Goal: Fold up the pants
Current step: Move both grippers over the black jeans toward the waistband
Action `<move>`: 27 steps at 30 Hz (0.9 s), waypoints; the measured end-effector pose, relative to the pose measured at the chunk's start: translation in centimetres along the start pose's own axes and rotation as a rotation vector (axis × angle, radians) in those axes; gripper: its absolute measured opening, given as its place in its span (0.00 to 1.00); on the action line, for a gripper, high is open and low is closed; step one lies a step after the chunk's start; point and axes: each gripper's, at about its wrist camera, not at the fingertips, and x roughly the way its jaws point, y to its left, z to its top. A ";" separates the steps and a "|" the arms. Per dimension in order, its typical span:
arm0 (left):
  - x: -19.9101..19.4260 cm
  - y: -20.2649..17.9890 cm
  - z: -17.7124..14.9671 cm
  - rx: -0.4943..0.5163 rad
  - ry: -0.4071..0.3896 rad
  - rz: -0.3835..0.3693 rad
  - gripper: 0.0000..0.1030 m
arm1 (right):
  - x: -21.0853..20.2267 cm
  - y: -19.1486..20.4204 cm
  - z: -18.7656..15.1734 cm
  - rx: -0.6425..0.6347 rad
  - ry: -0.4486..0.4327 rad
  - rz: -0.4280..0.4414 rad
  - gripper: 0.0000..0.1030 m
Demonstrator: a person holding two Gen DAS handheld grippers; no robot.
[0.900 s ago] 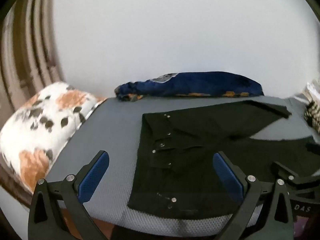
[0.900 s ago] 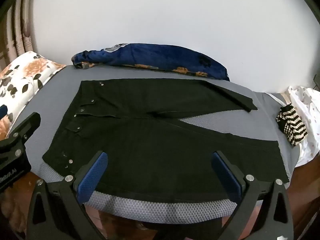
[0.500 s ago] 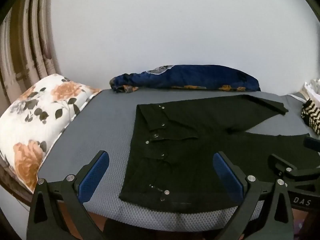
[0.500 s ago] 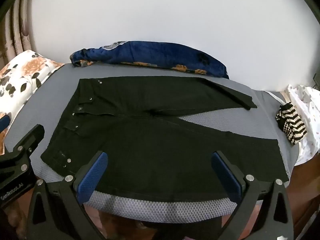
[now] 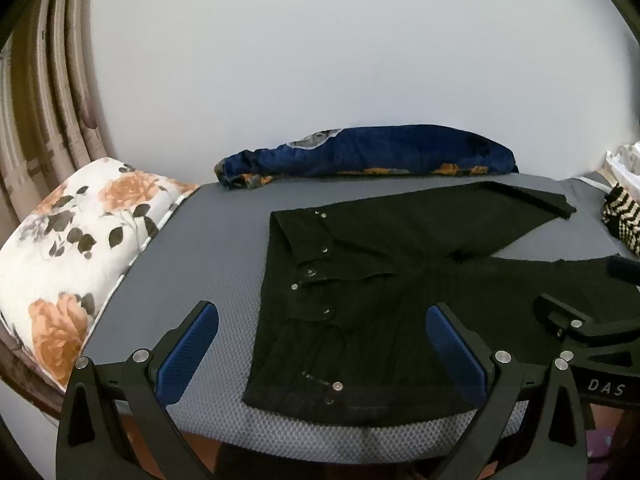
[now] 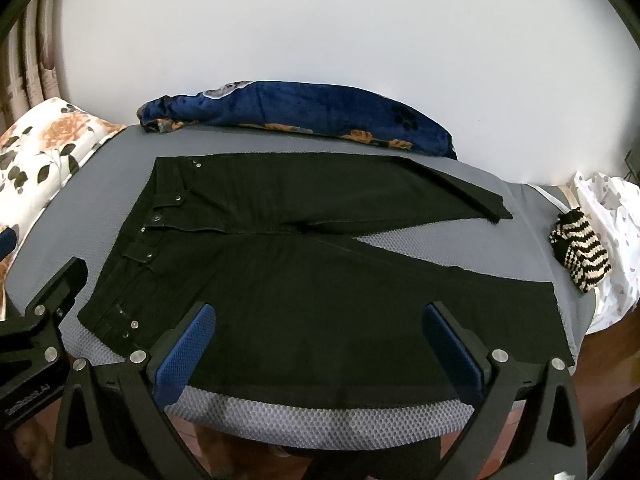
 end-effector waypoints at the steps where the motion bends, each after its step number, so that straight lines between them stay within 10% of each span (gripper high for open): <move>1: 0.1 0.0 0.0 0.001 0.001 0.004 1.00 | 0.0 0.0 0.0 0.000 -0.001 0.000 1.00; 27: 2.6 1.6 2.2 0.008 0.032 0.078 1.00 | 0.8 1.6 1.2 -0.015 0.021 0.039 1.00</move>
